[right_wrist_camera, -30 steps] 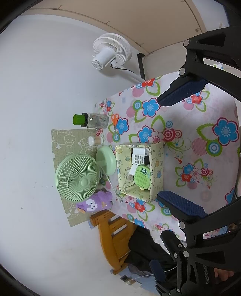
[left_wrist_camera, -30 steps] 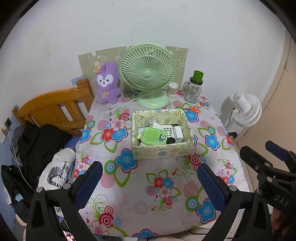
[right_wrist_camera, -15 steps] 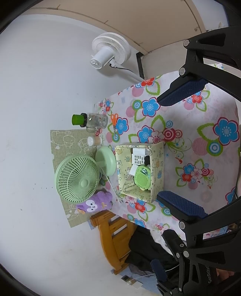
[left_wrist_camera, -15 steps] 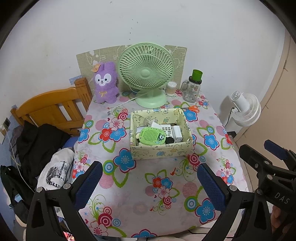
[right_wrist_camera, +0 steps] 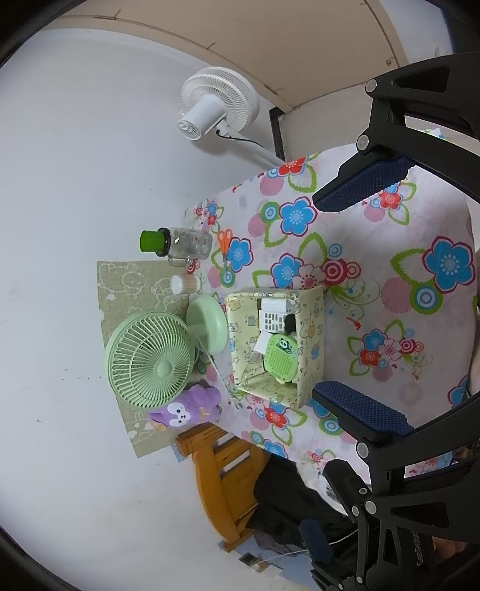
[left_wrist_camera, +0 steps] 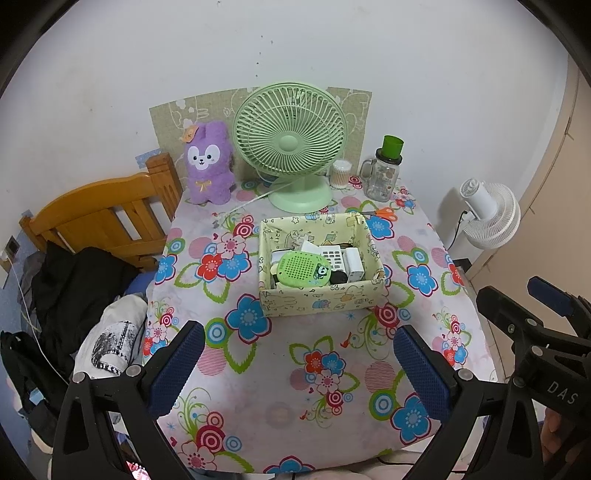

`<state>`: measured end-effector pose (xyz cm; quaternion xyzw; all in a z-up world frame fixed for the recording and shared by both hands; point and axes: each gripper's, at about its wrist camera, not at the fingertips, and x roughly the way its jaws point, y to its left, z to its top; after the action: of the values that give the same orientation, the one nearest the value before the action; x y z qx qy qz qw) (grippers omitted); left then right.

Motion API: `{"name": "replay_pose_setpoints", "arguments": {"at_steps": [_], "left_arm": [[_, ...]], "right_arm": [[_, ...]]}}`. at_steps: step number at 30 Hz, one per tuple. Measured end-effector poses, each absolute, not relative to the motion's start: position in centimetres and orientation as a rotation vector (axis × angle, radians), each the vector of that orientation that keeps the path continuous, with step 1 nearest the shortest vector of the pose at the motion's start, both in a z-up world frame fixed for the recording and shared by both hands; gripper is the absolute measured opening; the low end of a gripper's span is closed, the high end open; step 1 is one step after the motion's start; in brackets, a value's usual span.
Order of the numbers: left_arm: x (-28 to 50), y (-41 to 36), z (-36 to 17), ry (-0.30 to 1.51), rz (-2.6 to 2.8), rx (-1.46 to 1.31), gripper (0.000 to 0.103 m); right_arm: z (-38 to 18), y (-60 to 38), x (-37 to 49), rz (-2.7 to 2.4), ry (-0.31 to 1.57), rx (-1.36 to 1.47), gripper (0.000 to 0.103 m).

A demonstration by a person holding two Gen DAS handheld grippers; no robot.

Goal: Organize rigid objects

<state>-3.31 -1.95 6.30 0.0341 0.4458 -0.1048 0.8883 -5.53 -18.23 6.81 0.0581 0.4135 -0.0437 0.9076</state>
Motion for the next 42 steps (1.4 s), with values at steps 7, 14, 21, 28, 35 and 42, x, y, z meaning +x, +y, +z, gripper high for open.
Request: {"name": "replay_pose_setpoints", "arguments": {"at_steps": [7,14,21,28,35,42], "left_arm": [[-3.2,-1.9,6.3,0.927,-0.218,0.072,0.103],[-3.2,-1.9,6.3,0.928,-0.219,0.071,0.103],[-2.7,-1.9,6.0,0.932,-0.212,0.071,0.103],[-2.0,-1.9,5.8,0.933,-0.204,0.069,0.103],[-1.2,-1.7,5.5,0.94,-0.2,0.066,0.103],[0.3,-1.6,4.7,0.958,-0.203,0.069,0.103]], "right_arm": [[6.8,-18.3,-5.5,-0.09,0.853,0.12,0.095],[6.7,-18.3,-5.4,-0.091,0.855,0.12,0.095],[6.5,-18.3,-5.0,-0.087,0.863,0.118,0.095],[6.5,-18.4,-3.9,-0.078,0.87,0.115,0.095],[6.1,-18.3,-3.1,-0.066,0.891,0.106,0.095],[5.3,-18.2,-1.6,-0.056,0.931,0.097,0.095]]}}
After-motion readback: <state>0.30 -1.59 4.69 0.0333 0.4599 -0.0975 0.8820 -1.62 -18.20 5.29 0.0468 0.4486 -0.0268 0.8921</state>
